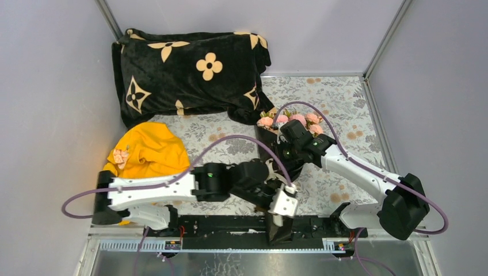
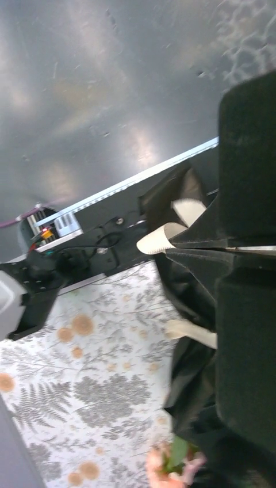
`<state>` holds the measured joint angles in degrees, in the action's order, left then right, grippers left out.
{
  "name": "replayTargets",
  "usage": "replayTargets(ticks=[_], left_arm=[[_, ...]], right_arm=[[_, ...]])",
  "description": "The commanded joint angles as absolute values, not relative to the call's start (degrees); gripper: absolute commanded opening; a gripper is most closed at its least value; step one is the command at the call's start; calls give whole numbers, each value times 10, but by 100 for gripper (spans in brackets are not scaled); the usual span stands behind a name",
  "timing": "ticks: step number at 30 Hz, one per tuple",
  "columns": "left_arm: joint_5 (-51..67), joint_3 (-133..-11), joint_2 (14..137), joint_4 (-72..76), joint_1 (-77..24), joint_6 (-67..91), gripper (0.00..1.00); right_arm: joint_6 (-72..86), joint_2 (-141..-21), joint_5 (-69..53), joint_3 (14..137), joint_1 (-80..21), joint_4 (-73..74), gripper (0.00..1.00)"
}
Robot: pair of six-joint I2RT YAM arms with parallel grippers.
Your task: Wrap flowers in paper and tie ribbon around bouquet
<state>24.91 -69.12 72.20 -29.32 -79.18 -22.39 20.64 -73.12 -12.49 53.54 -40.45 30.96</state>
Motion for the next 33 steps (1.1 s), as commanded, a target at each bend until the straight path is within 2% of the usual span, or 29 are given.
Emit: replayTargets(ticks=[1, 12, 19, 23, 26, 28, 33], left_arm=[[231, -711, 798, -100, -816, -209, 0], [205, -684, 907, 234, -848, -155, 0], [129, -623, 928, 261, -838, -193, 0], [169, -620, 919, 194, -837, -251, 47], [184, -622, 911, 128, -838, -300, 69], [169, -623, 907, 97, -838, -323, 78], [127, -634, 876, 69, -838, -368, 84]], right_arm=[[201, -750, -135, 564, -402, 289, 0], [171, -766, -152, 575, -379, 294, 0], [164, -746, -154, 570, -374, 298, 0], [163, -744, -157, 569, -374, 301, 0], [165, -746, -160, 567, -375, 301, 0], [166, -745, -163, 566, -375, 301, 0], [166, -745, -162, 567, -375, 308, 0]])
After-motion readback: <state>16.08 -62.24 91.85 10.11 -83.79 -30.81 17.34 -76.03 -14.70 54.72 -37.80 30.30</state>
